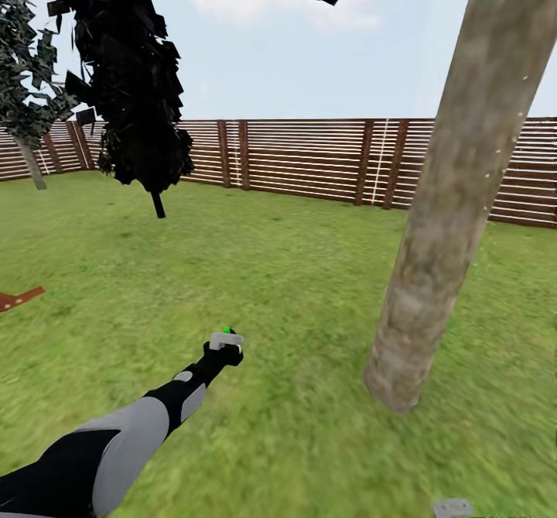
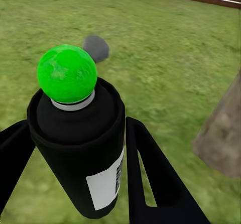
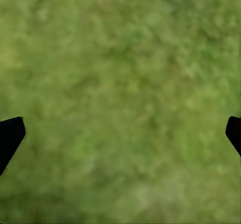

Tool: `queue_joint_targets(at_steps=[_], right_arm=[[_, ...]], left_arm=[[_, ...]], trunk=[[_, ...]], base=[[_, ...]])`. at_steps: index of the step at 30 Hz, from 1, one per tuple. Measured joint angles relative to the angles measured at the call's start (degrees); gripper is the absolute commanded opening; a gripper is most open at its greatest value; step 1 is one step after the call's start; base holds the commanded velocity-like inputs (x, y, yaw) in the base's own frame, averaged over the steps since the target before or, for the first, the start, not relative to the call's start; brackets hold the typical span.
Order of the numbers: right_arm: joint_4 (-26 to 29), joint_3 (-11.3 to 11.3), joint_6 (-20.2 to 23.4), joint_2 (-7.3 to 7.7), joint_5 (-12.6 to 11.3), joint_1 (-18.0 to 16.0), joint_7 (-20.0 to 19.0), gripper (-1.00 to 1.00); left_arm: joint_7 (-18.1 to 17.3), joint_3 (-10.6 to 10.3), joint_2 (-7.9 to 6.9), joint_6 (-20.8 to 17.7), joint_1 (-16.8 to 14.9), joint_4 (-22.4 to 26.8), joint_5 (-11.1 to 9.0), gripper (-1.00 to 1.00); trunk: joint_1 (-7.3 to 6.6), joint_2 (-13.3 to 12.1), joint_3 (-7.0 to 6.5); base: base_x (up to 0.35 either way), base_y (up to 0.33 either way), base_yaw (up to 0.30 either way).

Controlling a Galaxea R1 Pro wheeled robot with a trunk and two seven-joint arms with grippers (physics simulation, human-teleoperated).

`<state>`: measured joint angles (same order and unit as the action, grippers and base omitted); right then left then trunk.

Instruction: In the garden, pick up the pesticide atomizer on the floor and spray pesticide onto both trees until each tree trunk is fully covered.

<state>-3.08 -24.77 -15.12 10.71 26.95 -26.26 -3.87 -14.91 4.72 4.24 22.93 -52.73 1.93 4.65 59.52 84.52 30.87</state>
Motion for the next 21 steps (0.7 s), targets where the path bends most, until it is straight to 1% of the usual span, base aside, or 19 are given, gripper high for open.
queue_joint_targets(at_steps=[4,21], right_arm=[[0.0,0.0,0.0,-0.3,0.0,0.2,0.0,1.0],[0.0,0.0,0.0,-0.6,0.0,0.2,0.0,1.0]], left_arm=[[0.0,0.0,-0.01,0.0,0.0,0.0,0.0,-1.0],[0.0,0.0,0.06,0.0,0.0,0.0,0.0,-1.0]], trunk=[[0.0,0.0,0.0],[0.0,0.0,0.0]], base=[[0.129,0.305,-0.266],[0.128,0.309,-0.284]])
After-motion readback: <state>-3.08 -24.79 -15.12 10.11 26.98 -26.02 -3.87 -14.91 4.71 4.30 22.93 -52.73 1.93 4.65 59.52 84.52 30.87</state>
